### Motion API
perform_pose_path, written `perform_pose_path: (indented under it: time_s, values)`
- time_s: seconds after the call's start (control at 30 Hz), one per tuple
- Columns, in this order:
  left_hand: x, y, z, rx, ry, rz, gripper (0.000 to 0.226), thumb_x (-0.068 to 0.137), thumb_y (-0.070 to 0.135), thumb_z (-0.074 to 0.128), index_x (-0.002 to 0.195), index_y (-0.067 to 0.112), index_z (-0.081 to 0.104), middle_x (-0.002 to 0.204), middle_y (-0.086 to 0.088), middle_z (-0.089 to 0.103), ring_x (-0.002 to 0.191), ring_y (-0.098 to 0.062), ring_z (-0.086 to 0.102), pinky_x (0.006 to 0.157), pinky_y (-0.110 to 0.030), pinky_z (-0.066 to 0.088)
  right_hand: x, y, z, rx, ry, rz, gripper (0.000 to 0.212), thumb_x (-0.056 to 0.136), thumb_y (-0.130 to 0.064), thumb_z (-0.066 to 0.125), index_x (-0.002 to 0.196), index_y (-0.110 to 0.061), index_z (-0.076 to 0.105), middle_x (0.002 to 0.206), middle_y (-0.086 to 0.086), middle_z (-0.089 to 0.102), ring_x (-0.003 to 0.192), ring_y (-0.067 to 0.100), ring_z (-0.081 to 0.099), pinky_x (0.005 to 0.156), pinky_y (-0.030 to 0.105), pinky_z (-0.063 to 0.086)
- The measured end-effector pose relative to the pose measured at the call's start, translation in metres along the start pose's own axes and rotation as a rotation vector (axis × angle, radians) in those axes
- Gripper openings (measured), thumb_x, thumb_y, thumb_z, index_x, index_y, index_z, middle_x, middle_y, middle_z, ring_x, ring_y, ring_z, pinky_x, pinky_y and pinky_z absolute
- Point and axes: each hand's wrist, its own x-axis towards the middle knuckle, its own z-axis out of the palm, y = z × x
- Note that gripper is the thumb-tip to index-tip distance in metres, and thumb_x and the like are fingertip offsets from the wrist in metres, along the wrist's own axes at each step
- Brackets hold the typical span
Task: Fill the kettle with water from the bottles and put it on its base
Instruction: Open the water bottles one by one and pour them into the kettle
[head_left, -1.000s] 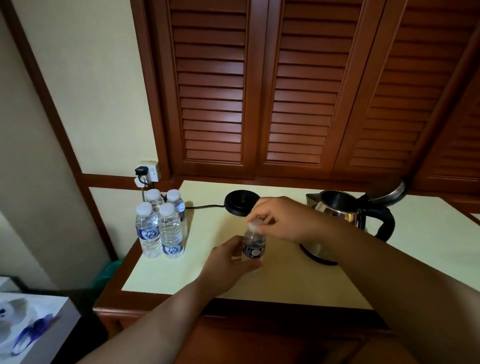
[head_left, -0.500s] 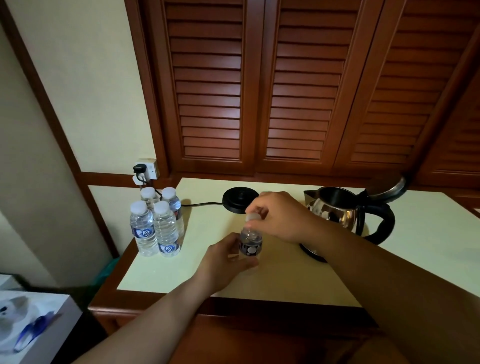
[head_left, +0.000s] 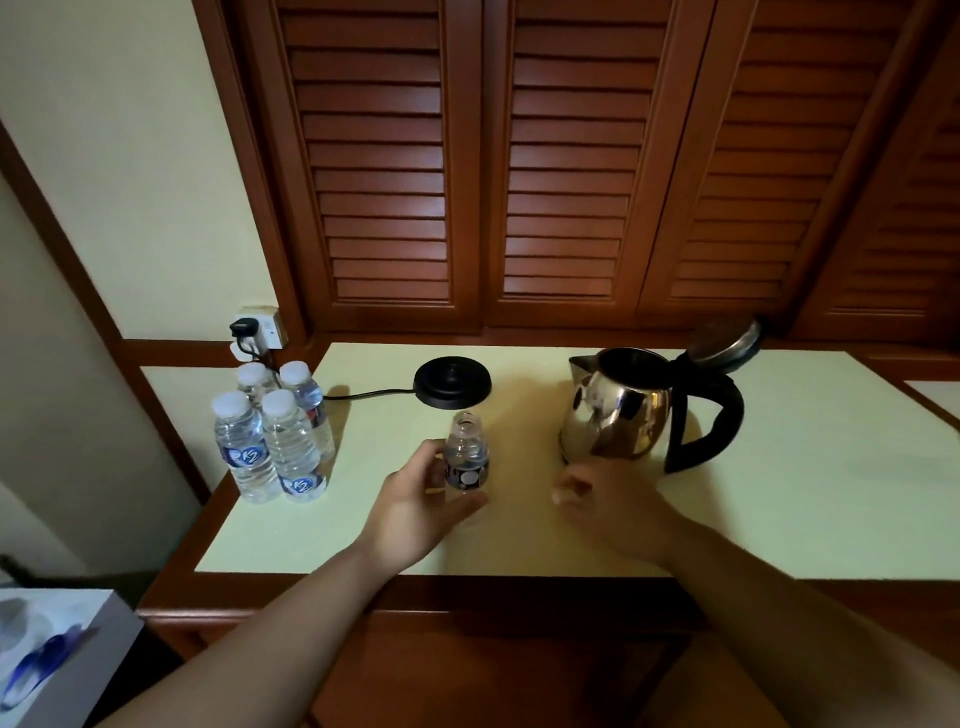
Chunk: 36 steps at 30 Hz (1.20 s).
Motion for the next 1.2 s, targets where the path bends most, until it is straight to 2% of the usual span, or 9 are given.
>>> perform_pose_path:
  time_s: [0.13,0.27,0.43,0.5,0.57,0.7,0.9,1.0,1.2]
  values:
    - [-0.002,0.003,0.009,-0.058,0.034,0.0,0.049,0.075,0.037,0.089,0.116,0.03,0.062,0.095,-0.005,0.074,0.09,-0.033,0.068,0.085,-0.05,0.055,-0.019,0.017,0.015,0.019,0.012,-0.004,0.017,0.095,-0.023,0.062,0.082,-0.013,0.062,0.089,0.0,0.061,0.081,0.015,0.056,0.076,0.042,0.05]
    - [-0.001,0.006,0.017,-0.097,0.075,-0.019,0.042,0.078,0.02,0.091,0.11,0.029,0.066,0.094,0.002,0.077,0.09,-0.024,0.073,0.087,-0.047,0.058,-0.032,0.037,0.011,0.027,0.133,0.042,0.021,0.092,-0.04,0.07,0.102,-0.022,0.071,0.102,-0.009,0.065,0.091,0.005,0.057,0.078,0.017,0.046]
    - [0.008,0.02,0.028,-0.087,0.066,0.006,0.039,0.077,0.019,0.092,0.107,0.029,0.068,0.091,0.005,0.076,0.086,-0.02,0.072,0.082,-0.037,0.059,-0.052,0.077,-0.009,-0.138,0.314,0.202,0.041,0.091,-0.06,0.053,0.088,-0.023,0.072,0.087,-0.008,0.065,0.085,0.015,0.061,0.077,0.035,0.052]
    - [0.015,0.03,0.032,-0.062,0.046,0.032,0.039,0.077,0.019,0.093,0.106,0.029,0.069,0.09,0.012,0.076,0.081,-0.008,0.071,0.077,-0.025,0.056,-0.052,0.087,-0.017,-0.386,0.231,0.237,0.058,0.097,-0.068,0.036,0.097,-0.022,0.072,0.098,-0.004,0.068,0.096,0.022,0.06,0.086,0.039,0.05]
    - [0.024,0.039,0.034,-0.044,0.034,0.041,0.04,0.076,0.019,0.093,0.106,0.029,0.069,0.092,0.016,0.077,0.082,-0.002,0.071,0.076,-0.019,0.056,-0.051,0.099,-0.022,-0.337,0.238,0.304,0.055,0.092,-0.072,0.049,0.113,-0.025,0.068,0.119,-0.001,0.066,0.115,0.026,0.057,0.098,0.042,0.047]
    - [0.044,0.057,0.036,0.047,0.027,0.099,0.044,0.074,0.024,0.094,0.11,0.027,0.07,0.093,0.013,0.078,0.088,0.002,0.071,0.077,-0.014,0.054,-0.051,0.114,-0.021,-0.259,0.113,0.365,0.087,0.083,-0.082,0.048,0.152,-0.029,0.041,0.162,0.0,0.035,0.15,0.023,0.027,0.123,0.042,0.026]
    - [0.082,0.085,0.025,0.232,0.006,0.16,0.05,0.068,0.038,0.096,0.108,0.032,0.067,0.094,0.014,0.077,0.081,0.001,0.07,0.075,-0.021,0.053,-0.051,0.116,-0.02,-0.285,0.097,0.353,0.095,0.083,-0.086,0.036,0.158,-0.027,0.033,0.167,-0.001,0.027,0.154,0.021,0.02,0.126,0.042,0.016]
    - [0.101,0.099,0.021,0.307,-0.03,0.176,0.054,0.063,0.051,0.091,0.107,0.039,0.063,0.091,0.012,0.078,0.08,-0.01,0.073,0.075,-0.031,0.057,-0.052,0.118,-0.019,-0.27,0.082,0.36,0.098,0.081,-0.087,0.033,0.158,-0.027,0.031,0.168,-0.001,0.025,0.155,0.02,0.017,0.127,0.042,0.014]
    - [0.128,0.133,0.022,0.487,-0.109,0.269,0.051,0.072,0.031,0.093,0.116,0.028,0.069,0.099,0.01,0.076,0.091,-0.016,0.071,0.081,-0.033,0.057,-0.051,0.122,-0.018,-0.243,0.108,0.355,0.098,0.08,-0.088,0.034,0.157,-0.028,0.033,0.167,-0.001,0.026,0.154,0.02,0.019,0.127,0.041,0.014]
